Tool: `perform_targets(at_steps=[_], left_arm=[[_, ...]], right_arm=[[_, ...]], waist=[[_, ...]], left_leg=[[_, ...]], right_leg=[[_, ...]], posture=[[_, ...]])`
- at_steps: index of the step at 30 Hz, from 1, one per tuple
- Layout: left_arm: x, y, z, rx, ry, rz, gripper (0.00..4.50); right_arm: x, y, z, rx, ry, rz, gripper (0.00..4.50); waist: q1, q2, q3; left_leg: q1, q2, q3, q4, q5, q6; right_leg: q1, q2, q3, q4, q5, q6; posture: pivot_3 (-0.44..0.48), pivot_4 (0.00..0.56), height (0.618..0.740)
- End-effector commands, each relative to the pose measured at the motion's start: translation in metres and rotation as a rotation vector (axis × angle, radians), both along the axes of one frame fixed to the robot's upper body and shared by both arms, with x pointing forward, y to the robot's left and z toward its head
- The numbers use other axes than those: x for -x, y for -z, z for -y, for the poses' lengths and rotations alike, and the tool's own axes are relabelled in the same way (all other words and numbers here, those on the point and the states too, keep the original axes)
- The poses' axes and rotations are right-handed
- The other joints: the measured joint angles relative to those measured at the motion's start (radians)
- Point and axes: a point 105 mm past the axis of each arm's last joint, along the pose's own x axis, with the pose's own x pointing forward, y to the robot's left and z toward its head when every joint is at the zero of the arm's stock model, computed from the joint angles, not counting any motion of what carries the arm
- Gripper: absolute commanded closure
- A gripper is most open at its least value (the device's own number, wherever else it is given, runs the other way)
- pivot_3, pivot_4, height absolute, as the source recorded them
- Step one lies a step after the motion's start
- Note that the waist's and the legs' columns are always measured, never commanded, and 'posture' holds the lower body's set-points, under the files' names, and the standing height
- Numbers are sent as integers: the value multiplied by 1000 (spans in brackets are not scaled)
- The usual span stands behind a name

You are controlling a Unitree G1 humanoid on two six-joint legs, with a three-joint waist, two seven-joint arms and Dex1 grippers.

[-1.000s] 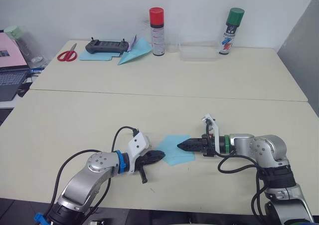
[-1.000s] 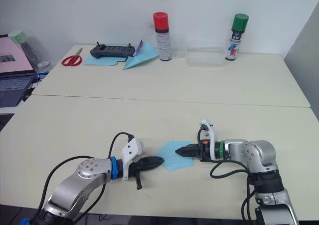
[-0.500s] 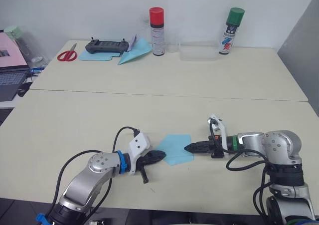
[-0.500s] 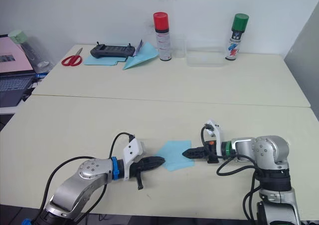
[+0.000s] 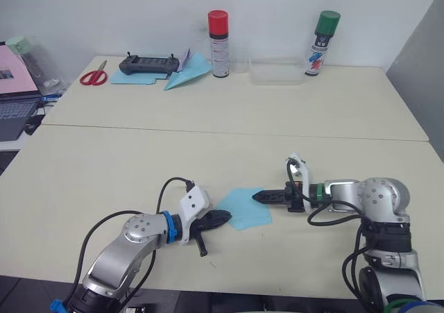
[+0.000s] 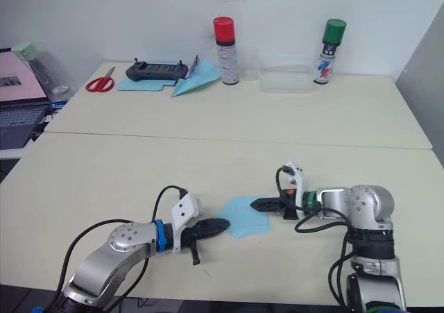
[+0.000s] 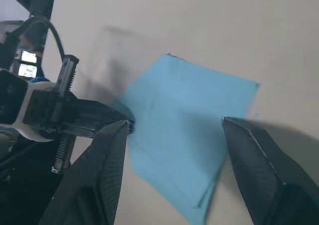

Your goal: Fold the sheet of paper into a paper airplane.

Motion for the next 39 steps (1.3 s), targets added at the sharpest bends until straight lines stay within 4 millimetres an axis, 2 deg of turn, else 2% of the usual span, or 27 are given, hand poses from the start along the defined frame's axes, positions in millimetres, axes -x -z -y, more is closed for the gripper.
perform_targets(at_steps=[1, 6, 10, 15, 22, 27, 30, 37, 39], left_arm=[[7, 11, -3, -28, 8, -48, 4471], [5, 10, -3, -26, 0, -46, 4471], [6, 10, -1, -19, 1, -48, 4471], [6, 10, -2, -16, -8, -46, 4471], [9, 12, -1, -15, -7, -51, 4471], [9, 12, -1, -19, 0, -53, 4471], [7, 11, -2, -25, -5, -50, 4500], [5, 12, -4, -33, -15, -47, 4500], [5, 12, -4, -34, -19, -48, 4500]], right_arm=[[0, -9, 4, 43, -27, 71, 1354], [9, -8, -6, 28, -56, 62, 1354], [14, 3, -24, 6, -54, 24, 1354], [6, 4, -26, -1, -9, 13, 1354], [1, -4, -27, -99, -3, 37, 1354], [-1, -3, -30, -117, -81, 119, 1354], [-6, -4, -30, -131, -95, 169, 1962], [-7, -7, -34, -143, -157, 250, 4476], [-6, -8, -35, -135, -178, 287, 4476]], waist=[[0, 0, 0], [-4, 0, 0], [-7, 0, 0], [-11, 1, 0], [-11, 1, 0], [-11, 1, 0], [-11, 1, 0], [-11, 1, 0], [-11, 1, 0]], left_leg=[[0, 0, 0, 0, 0, 0], [0, 0, 0, -1, 0, 0], [-1, 0, 0, -1, 0, 0], [0, 0, 0, -1, 0, 0], [0, 0, 0, -1, 0, 0], [-1, 0, 0, -1, 0, 0], [-1, 0, 0, -2, 0, 0], [-1, 0, 0, -1, 0, 0], [-1, 0, 0, -1, 0, 0]], right_leg=[[0, 0, 0, 0, 0, 0], [-1, 0, 0, 0, 0, -1], [-1, 0, 0, 0, 0, 0], [-1, 0, 0, 0, 0, 0], [-1, 0, 0, 0, 0, 0], [-1, 0, 0, 0, 0, 0], [-2, 0, 0, 0, -1, -1], [-1, 0, 0, 0, -1, 0], [-1, 0, 0, 0, -1, 0]], posture=[[0, 150, 740], [0, 150, 740], [0, 150, 740], [0, 150, 740], [0, 150, 740], [0, 150, 740], [0, 150, 740], [0, 150, 740], [0, 150, 740]])
